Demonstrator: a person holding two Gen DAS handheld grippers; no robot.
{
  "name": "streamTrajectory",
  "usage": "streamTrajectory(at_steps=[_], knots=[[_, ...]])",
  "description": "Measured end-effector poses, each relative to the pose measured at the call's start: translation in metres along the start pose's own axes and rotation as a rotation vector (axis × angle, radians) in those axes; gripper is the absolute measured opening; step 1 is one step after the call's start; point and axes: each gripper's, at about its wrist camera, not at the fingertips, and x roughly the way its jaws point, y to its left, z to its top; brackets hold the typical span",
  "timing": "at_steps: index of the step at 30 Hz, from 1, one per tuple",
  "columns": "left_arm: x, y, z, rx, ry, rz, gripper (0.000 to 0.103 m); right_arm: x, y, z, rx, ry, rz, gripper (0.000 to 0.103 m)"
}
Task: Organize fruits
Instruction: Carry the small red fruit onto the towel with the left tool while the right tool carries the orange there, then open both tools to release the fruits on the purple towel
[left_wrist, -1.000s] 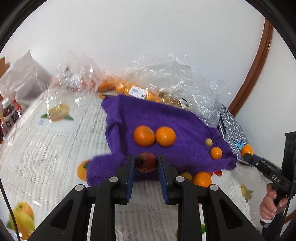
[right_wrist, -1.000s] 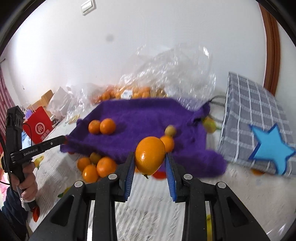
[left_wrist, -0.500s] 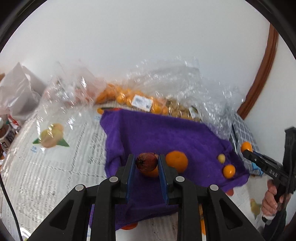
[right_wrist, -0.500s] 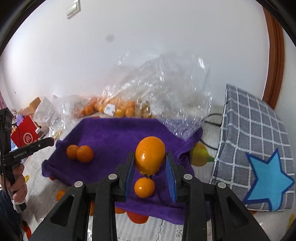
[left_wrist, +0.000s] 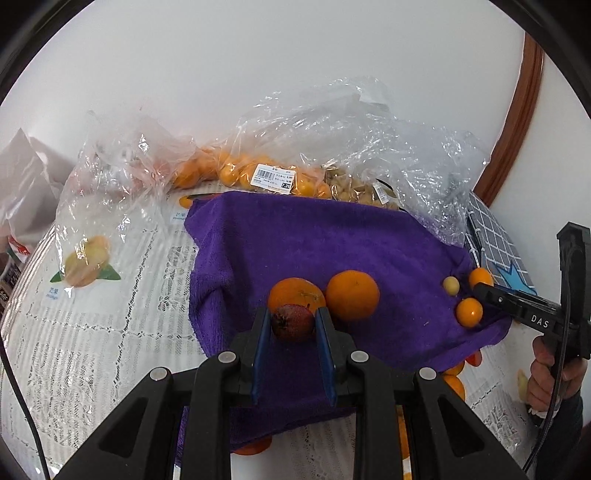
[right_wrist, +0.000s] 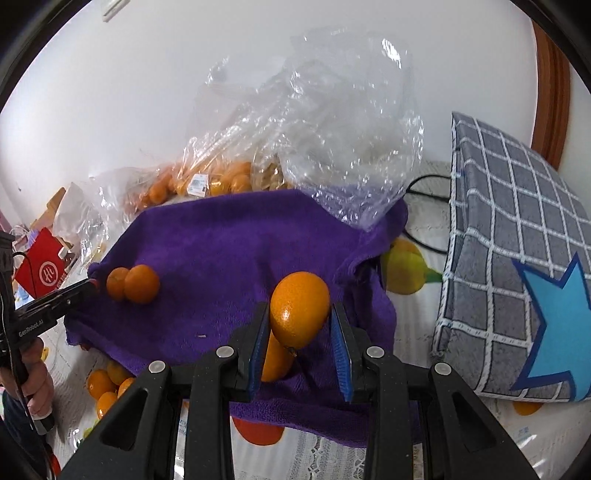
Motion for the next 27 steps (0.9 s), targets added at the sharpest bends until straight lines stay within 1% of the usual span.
streamTrajectory(at_steps=[9, 23, 27], knots=[[0.011, -0.002, -0.002, 0.001, 0.041, 0.014, 0.024, 0.001, 0.002, -0.004, -0.009, 0.0, -0.038, 0.032], [0.015, -0.01, -0.005, 0.042, 0.05, 0.03, 0.024, 0.002, -0.004, -0.006, 0.006, 0.008, -0.074, 0.032], [0.015, -0.01, -0.004, 0.042, 0.054, 0.02, 0.024, 0.002, -0.002, -0.006, -0.006, 0.008, -0.081, 0.032]])
